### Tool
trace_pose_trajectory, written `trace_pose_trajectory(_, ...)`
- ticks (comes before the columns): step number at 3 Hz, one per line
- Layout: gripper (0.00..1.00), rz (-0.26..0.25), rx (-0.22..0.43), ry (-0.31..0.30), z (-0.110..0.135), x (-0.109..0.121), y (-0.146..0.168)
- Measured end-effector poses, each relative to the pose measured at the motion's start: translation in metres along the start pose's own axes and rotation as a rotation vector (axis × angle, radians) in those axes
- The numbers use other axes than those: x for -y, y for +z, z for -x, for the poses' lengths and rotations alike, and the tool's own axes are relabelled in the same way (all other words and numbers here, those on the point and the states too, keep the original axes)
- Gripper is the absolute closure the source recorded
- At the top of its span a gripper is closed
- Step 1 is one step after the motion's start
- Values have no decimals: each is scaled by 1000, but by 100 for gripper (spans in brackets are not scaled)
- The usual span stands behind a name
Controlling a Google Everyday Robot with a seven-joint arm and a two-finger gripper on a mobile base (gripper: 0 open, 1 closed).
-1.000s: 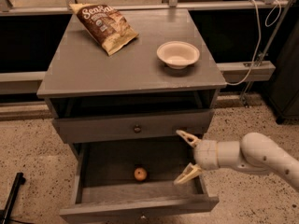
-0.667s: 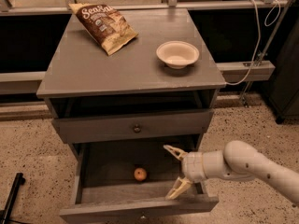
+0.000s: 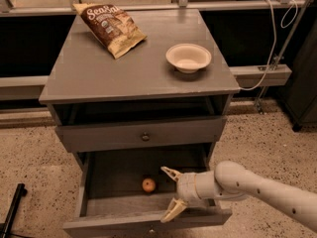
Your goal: Pick orange from middle drawer and place on counter
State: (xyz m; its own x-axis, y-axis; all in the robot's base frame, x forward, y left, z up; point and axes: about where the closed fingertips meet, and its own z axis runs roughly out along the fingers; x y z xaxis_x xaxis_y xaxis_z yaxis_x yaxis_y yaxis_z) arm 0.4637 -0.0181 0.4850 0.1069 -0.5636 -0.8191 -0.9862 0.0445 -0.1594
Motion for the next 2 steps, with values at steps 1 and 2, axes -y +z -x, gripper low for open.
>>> trace_pose_trajectory(1,0,-1,13,72,4,16,19)
trace_pose_trajectory(2,0,-6,33,126,1,32,39)
